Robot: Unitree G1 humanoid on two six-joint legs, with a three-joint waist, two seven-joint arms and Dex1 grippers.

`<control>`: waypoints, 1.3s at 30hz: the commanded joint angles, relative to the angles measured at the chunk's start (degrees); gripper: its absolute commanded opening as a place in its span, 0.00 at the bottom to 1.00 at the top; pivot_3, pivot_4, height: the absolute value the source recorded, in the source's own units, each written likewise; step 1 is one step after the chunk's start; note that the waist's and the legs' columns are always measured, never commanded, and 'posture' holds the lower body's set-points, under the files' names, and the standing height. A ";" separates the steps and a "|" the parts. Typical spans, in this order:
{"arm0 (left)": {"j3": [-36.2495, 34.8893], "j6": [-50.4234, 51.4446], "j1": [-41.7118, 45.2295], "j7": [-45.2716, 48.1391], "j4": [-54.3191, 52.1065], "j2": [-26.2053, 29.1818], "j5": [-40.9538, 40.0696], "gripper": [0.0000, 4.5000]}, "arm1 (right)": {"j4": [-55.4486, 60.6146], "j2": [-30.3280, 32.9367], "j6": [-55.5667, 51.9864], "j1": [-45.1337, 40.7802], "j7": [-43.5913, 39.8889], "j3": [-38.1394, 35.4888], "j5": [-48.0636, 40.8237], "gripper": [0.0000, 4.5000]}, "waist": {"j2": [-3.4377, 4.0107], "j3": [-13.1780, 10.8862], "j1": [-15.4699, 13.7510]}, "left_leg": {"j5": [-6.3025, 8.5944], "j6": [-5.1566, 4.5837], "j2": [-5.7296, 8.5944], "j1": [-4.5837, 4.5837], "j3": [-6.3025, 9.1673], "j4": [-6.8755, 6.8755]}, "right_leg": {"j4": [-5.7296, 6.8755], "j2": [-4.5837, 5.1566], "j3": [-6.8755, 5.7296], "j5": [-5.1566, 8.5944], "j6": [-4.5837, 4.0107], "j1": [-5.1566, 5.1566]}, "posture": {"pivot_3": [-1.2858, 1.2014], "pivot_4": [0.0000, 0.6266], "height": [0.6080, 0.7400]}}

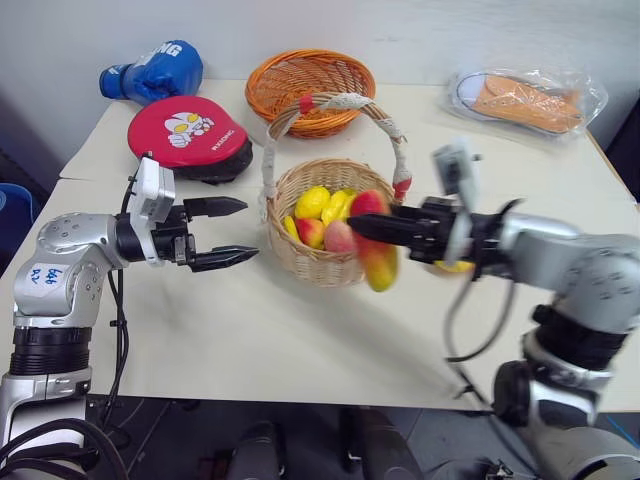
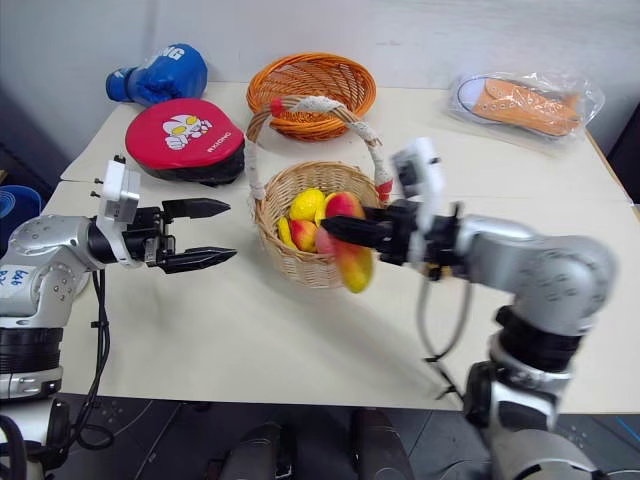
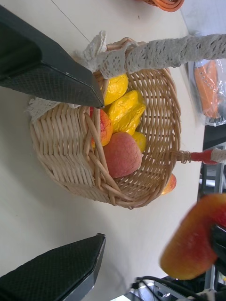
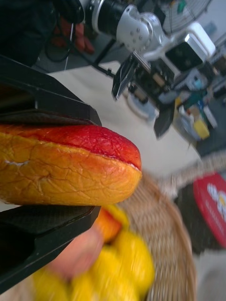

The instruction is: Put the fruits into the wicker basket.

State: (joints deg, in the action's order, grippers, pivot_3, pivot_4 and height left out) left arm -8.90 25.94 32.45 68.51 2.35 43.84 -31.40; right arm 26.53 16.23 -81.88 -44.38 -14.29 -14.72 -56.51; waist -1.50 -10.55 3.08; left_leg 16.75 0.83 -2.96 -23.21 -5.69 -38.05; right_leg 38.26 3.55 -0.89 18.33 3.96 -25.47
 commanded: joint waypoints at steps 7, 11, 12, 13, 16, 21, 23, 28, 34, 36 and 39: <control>-3.47 3.88 -2.73 -1.26 -7.41 0.93 -5.02 1.00 | -7.04 -5.59 25.68 -2.74 5.75 15.16 21.87 0.37 | -0.06 0.03 -0.07 | 0.05 -0.10 0.14 -0.05 0.02 -0.02 | -0.02 0.12 -0.01 -0.02 0.04 0.01 | 0.52 0.24 1.00; -3.67 3.40 -3.42 -2.50 -7.90 0.17 -4.74 1.00 | -12.50 -5.43 32.99 -3.34 4.30 17.32 27.73 0.37 | -0.06 0.03 0.01 | 0.04 -0.08 0.11 -0.03 0.01 -0.03 | -0.02 0.09 -0.02 -0.02 0.04 0.01 | 0.52 0.24 1.00; -3.59 3.36 -3.45 -2.74 -7.98 0.06 -4.75 1.00 | -13.15 -5.37 33.65 -3.44 4.03 17.31 28.36 0.45 | -0.06 0.03 0.04 | 0.04 -0.08 0.11 -0.04 0.02 -0.03 | -0.02 0.08 -0.02 -0.02 0.04 0.01 | 0.52 0.24 1.00; -3.54 3.30 -3.57 -2.98 -8.13 -0.08 -4.81 1.00 | -13.41 -4.78 33.84 -3.48 2.46 17.82 28.43 0.54 | -0.05 0.03 0.05 | 0.04 -0.08 0.10 -0.04 0.01 -0.03 | -0.02 0.07 -0.02 -0.02 0.04 0.01 | 0.52 0.24 1.00; -3.46 3.07 -4.12 -3.46 -8.39 -0.45 -4.98 1.00 | -12.95 -3.45 34.60 -2.88 0.35 18.63 29.73 0.75 | -0.05 0.03 0.08 | 0.04 -0.08 0.09 -0.03 0.01 -0.02 | -0.01 0.08 -0.02 -0.02 0.04 0.01 | 0.52 0.24 1.00; -3.62 4.41 -4.26 -3.42 -8.50 -1.04 -6.78 1.00 | -4.72 -0.01 30.30 0.49 -6.74 13.58 21.01 0.99 | -0.06 0.03 -0.08 | 0.04 -0.08 0.08 -0.04 0.03 -0.02 | 0.00 0.08 -0.03 -0.02 0.04 0.01 | 0.52 0.24 1.00; -3.10 4.04 -4.19 -2.52 -7.73 -0.76 -6.59 1.00 | 0.52 4.09 30.41 3.77 -11.55 13.03 18.43 0.99 | -0.05 0.03 -0.21 | 0.05 -0.09 0.09 -0.05 0.03 -0.01 | -0.01 0.10 -0.03 -0.02 0.04 0.01 | 0.52 0.24 1.00; -2.24 3.06 -4.17 -0.94 -5.87 -1.00 -5.95 1.00 | 11.39 13.09 30.09 15.48 -16.64 6.92 12.58 0.99 | -0.07 0.03 -1.07 | 0.09 -0.17 0.11 -0.03 0.05 -0.02 | -0.31 0.10 -0.08 -0.02 0.04 0.07 | 0.52 0.24 1.00; -2.11 -4.56 -4.94 0.88 -3.95 -3.05 -3.52 1.00 | 18.70 17.94 45.49 45.91 -27.60 -13.04 15.63 0.99 | -0.07 0.04 -2.36 | 0.25 -0.42 0.16 0.02 0.12 0.01 | -0.45 0.05 -0.13 -0.02 0.05 0.18 | 0.52 0.24 1.00; -1.48 -6.71 -5.07 1.35 -3.16 -3.63 -2.53 1.00 | 16.38 17.30 52.69 56.31 -30.76 -19.01 20.56 0.99 | -0.08 0.04 -2.92 | 0.27 -0.48 0.22 0.16 0.11 -0.03 | -0.50 -0.02 -0.15 -0.03 0.07 0.36 | 0.52 0.24 1.00; 0.24 -5.33 -5.01 3.27 -2.76 -3.13 -2.84 1.00 | 8.86 12.37 65.69 65.72 -33.58 -27.38 23.94 0.99 | -0.09 0.04 -2.82 | 0.35 -0.58 0.24 0.79 0.10 0.03 | -0.78 -0.13 -0.19 -0.04 0.11 1.11 | 0.52 0.24 1.00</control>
State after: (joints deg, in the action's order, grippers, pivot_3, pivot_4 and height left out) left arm -9.03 20.85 26.74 70.62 0.66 39.96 -34.15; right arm 37.25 29.80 -23.26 20.23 -46.31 -37.55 -33.84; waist -1.59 -10.51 0.26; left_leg 17.18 0.22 -2.77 -22.07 -5.63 -37.97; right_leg 37.40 3.40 -1.06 18.30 4.08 -24.02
